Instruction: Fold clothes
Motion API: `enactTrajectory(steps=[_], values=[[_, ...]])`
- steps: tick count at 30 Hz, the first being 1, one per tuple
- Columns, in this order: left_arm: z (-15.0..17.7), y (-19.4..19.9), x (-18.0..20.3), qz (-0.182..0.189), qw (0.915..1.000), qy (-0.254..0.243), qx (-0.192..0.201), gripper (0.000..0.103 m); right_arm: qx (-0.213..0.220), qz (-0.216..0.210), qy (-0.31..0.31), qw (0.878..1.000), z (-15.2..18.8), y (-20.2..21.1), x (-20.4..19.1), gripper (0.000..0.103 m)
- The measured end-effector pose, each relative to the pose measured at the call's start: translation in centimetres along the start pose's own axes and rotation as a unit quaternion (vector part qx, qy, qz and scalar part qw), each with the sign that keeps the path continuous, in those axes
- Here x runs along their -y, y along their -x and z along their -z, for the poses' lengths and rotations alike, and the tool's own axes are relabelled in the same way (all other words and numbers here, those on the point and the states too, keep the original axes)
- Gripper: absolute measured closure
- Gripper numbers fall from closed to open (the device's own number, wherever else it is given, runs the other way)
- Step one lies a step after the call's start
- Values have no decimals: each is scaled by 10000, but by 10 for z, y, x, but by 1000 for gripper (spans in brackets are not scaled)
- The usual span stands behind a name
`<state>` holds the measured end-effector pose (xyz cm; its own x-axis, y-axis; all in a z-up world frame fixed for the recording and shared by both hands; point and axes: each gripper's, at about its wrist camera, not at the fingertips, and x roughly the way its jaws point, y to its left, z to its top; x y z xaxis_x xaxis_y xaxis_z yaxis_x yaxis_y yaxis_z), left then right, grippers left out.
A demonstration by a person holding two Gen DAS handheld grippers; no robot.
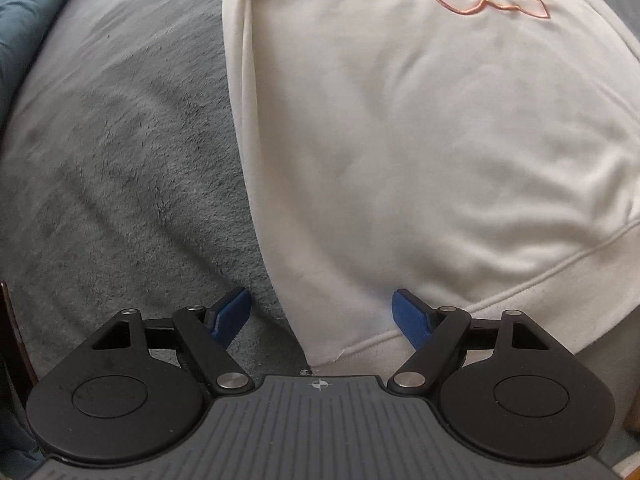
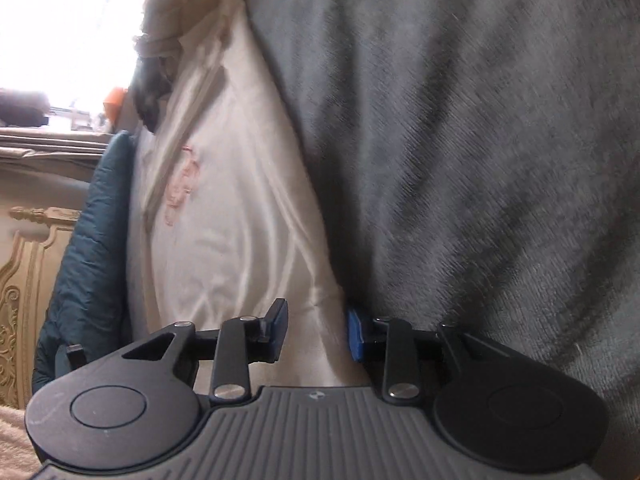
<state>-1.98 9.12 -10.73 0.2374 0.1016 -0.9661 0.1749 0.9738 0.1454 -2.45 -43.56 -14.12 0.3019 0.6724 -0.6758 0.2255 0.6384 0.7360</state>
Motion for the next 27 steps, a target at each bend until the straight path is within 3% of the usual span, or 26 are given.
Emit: enactTrajectory(steps=[9,14,21,25,27], values=[[-1,1,4,-146,9997,-199,-21,23,-388,-16,73,9992,16,-6,2,79],[-3,0,5,-197,9995,-249,-26,23,-172,-69,43,9998,10,-6,2,83],[-12,-7,7,-165,9996,-199,-81,23,-367,-112,103,9992,12,-15,3,93],[-7,-4,-20,424,9990,169,31,26,-389,-117,112,9991,13,-16,1,93],[-8,-4,-43,821,9950,558,113,36,-389,-108,104,9991,14,-16,2,93]])
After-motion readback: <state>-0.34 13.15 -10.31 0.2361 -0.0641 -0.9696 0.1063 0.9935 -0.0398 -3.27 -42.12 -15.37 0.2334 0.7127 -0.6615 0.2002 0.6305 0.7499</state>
